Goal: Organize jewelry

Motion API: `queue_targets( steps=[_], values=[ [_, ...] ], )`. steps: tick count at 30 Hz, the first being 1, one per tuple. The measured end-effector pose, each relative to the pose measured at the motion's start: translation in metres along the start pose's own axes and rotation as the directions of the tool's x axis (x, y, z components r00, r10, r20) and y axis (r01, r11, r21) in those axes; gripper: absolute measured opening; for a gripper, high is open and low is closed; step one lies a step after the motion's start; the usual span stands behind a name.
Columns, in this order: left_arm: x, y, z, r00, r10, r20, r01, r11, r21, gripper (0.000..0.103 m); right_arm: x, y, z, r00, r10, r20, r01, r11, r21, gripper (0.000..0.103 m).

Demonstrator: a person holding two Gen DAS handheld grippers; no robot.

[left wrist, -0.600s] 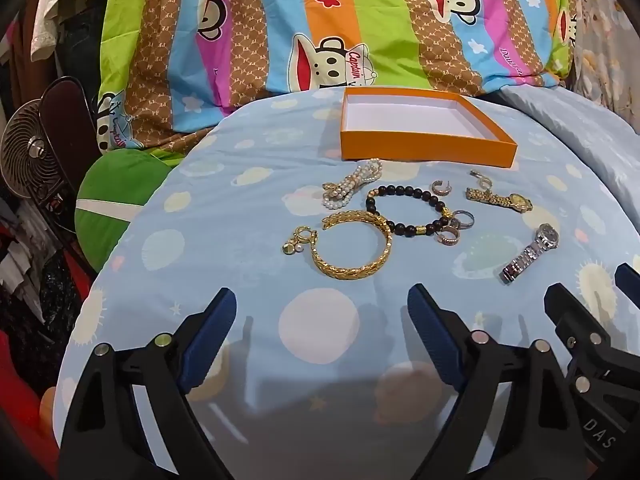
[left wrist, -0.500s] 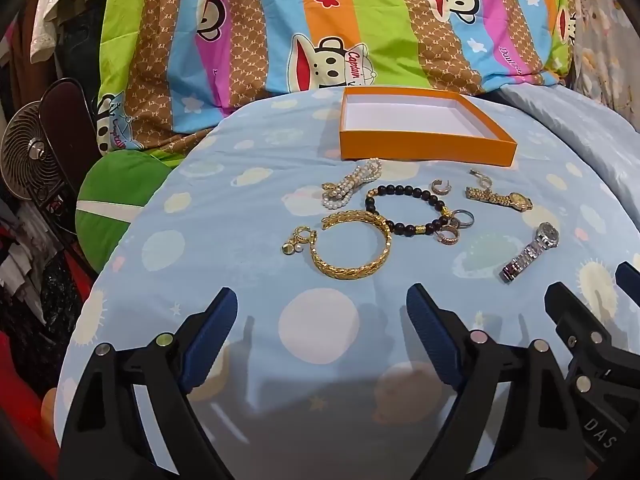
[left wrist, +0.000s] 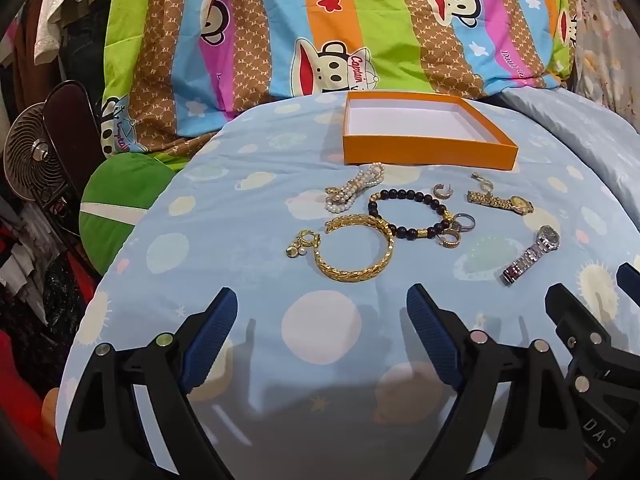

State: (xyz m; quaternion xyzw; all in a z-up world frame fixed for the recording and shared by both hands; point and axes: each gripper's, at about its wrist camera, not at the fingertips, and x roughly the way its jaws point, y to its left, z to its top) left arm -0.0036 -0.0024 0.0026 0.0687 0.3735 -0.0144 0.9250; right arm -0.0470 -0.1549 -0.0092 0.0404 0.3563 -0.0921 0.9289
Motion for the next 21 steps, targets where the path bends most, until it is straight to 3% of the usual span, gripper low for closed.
queue_targets(
  steps=[21],
  values=[
    [-0.0043,-0.0006,-0.0001,0.999,0.027,0.025,-0.027,1.0,0.001,0.085,-0.0005,-0.0008,0.0002,1.0,0.003,0.002,-0.003,1.0,0.005,0.093]
  ],
)
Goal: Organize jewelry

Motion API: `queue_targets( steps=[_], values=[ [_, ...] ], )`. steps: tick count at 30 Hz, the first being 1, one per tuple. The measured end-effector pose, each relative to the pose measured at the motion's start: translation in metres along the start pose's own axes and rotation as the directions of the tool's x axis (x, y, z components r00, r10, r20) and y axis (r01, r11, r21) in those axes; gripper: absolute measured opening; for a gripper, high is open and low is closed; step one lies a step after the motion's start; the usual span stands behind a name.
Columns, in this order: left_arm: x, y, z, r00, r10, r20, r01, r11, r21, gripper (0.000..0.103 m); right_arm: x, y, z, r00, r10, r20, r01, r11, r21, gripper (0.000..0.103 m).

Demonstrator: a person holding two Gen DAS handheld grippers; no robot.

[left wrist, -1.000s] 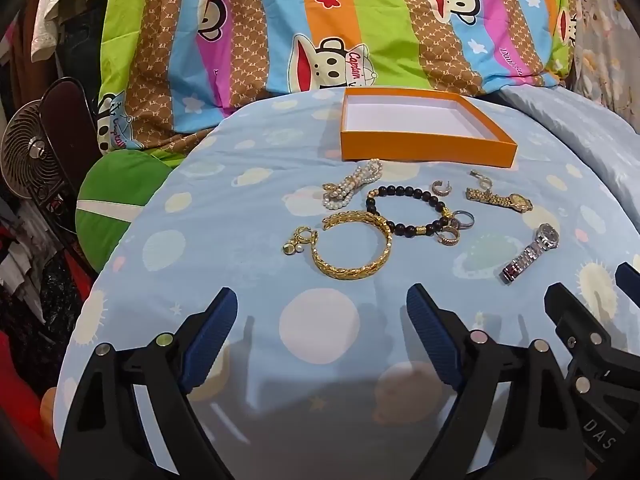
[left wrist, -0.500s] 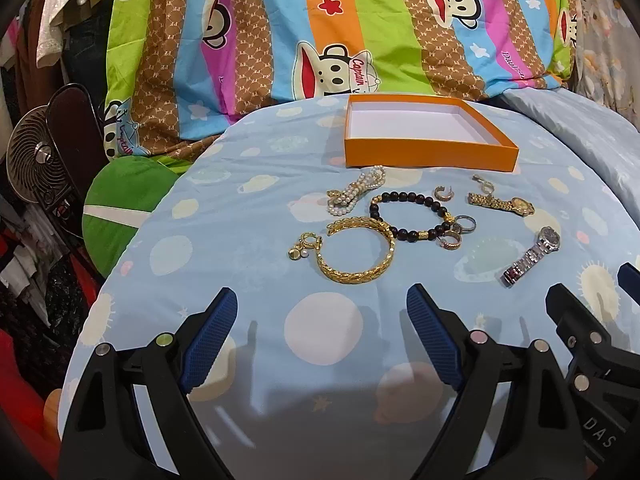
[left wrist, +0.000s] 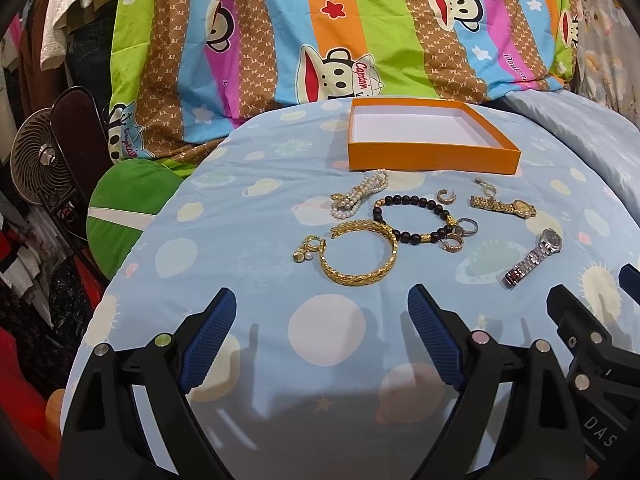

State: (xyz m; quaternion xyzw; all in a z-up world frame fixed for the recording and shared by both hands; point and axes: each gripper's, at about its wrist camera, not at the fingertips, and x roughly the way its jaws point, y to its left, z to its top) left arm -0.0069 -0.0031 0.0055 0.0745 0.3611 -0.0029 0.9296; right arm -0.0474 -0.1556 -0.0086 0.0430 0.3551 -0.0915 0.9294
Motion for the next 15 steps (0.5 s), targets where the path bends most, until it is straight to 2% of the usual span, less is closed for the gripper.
queue_targets(
  steps=[15],
  values=[
    [-0.0021,-0.0013,0.0002,1.0,0.006,0.008,-0.006,1.0,0.001,0.086,0.0001,-0.0005,0.0,1.0,0.0,0.001,0.0,1.0,0.001,0.093]
  ],
)
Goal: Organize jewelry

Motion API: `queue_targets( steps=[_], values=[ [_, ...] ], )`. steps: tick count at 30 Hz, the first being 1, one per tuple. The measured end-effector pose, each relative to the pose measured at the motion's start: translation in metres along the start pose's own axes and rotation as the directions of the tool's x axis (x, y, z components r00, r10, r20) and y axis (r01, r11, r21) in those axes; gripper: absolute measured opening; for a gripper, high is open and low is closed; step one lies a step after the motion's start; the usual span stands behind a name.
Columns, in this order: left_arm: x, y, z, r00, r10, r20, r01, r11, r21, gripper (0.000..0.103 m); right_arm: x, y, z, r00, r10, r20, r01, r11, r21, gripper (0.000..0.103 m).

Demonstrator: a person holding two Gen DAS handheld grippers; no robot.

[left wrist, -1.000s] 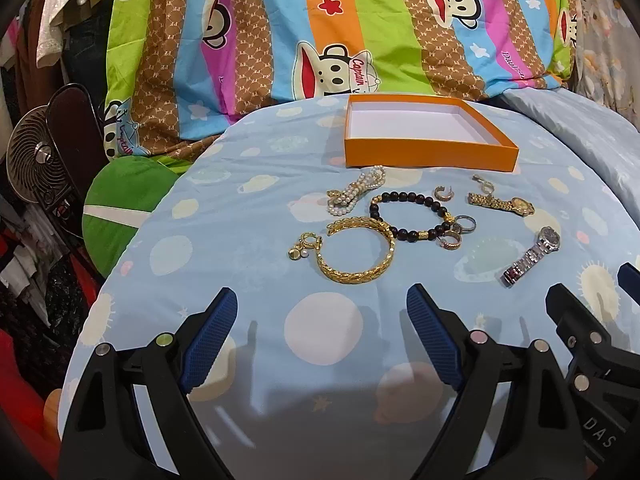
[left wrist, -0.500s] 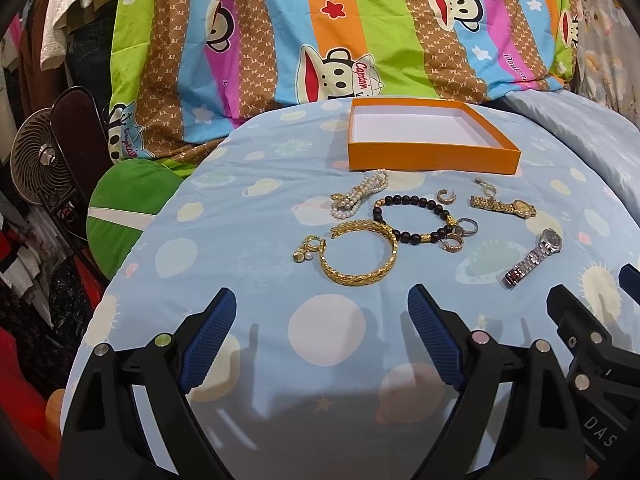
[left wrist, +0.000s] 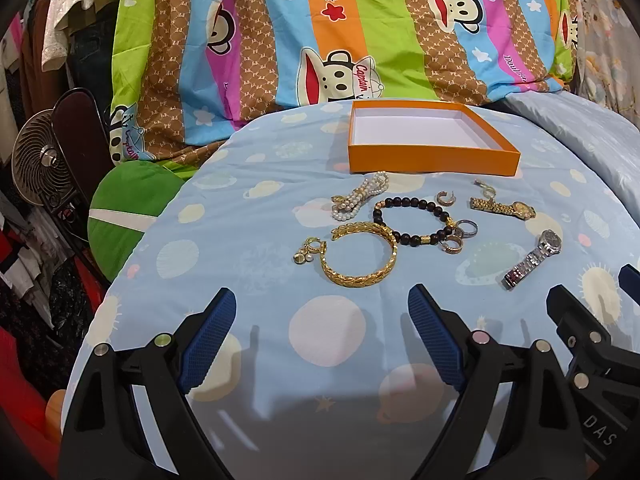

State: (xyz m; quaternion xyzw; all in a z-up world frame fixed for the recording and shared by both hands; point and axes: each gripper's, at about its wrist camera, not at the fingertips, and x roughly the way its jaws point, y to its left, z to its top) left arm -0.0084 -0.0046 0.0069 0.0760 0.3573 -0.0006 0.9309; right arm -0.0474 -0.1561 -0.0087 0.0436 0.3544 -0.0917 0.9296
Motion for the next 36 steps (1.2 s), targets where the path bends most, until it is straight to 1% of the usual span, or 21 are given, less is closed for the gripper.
queue_targets(
  steps=[31,34,36],
  values=[
    [-0.002,0.0,0.001,1.0,-0.004,0.006,0.004,1.0,0.0,0.087,0.001,-0.001,0.0,1.0,-0.002,0.0,0.002,1.0,0.003,0.093],
    [-0.002,-0.001,0.002,1.0,-0.012,0.01,0.012,1.0,-0.001,0.09,0.0,-0.007,0.0,1.0,-0.011,0.003,0.011,0.999,0.038,0.093],
    [-0.003,0.002,0.003,1.0,-0.027,0.013,0.027,1.0,-0.016,0.09,-0.001,-0.016,0.001,1.0,-0.005,0.007,0.005,0.996,0.092,0.093]
  ],
)
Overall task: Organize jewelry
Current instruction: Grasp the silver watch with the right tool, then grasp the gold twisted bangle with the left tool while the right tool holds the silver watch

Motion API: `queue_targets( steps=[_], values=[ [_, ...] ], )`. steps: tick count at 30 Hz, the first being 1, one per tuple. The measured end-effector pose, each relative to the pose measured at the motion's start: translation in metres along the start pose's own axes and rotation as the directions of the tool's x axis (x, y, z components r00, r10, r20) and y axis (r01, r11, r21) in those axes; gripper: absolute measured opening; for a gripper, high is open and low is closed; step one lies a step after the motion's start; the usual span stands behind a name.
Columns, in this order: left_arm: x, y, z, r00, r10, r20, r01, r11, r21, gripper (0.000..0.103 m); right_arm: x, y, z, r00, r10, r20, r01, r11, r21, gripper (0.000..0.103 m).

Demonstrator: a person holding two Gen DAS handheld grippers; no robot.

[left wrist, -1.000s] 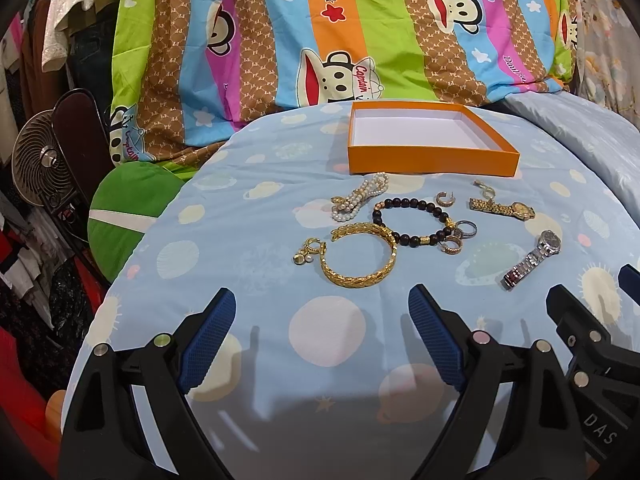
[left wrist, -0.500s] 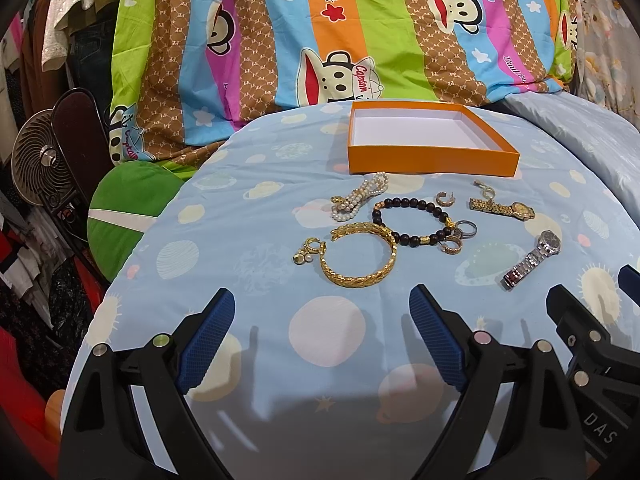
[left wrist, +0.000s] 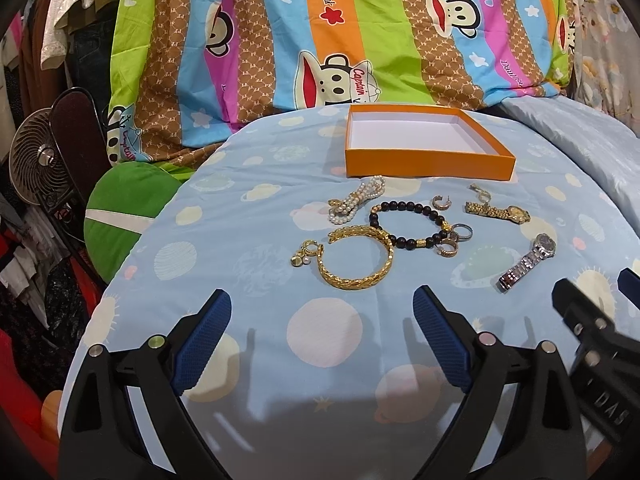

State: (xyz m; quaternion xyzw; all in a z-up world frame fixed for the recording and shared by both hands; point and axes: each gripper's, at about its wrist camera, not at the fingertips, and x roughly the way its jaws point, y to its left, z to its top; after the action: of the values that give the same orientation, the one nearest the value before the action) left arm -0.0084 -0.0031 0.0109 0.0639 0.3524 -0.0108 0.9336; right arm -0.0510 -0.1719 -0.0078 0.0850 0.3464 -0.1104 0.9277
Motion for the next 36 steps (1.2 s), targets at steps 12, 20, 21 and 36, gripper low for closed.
queue_targets(
  steps=[12,20,21,36],
  values=[
    [0.009,0.024,0.018,0.997,0.032,0.075,-0.029,0.999,-0.046,0.094,0.049,-0.013,0.026,0.986,0.049,-0.157,-0.016,0.978,0.21,0.083],
    [0.025,0.031,0.015,1.0,-0.005,0.005,0.005,0.997,-0.074,0.093,0.068,0.006,0.031,0.985,-0.024,-0.168,0.052,0.986,0.161,0.072],
    [0.025,0.031,0.015,1.0,-0.006,0.0,0.006,0.997,-0.075,0.093,0.069,0.008,0.031,0.985,-0.035,-0.166,0.062,0.986,0.156,0.07],
    [0.028,0.03,0.014,0.999,-0.04,-0.01,0.039,0.996,-0.074,0.094,0.072,0.012,0.034,0.99,0.001,-0.141,0.018,0.991,0.132,0.025]
  ],
)
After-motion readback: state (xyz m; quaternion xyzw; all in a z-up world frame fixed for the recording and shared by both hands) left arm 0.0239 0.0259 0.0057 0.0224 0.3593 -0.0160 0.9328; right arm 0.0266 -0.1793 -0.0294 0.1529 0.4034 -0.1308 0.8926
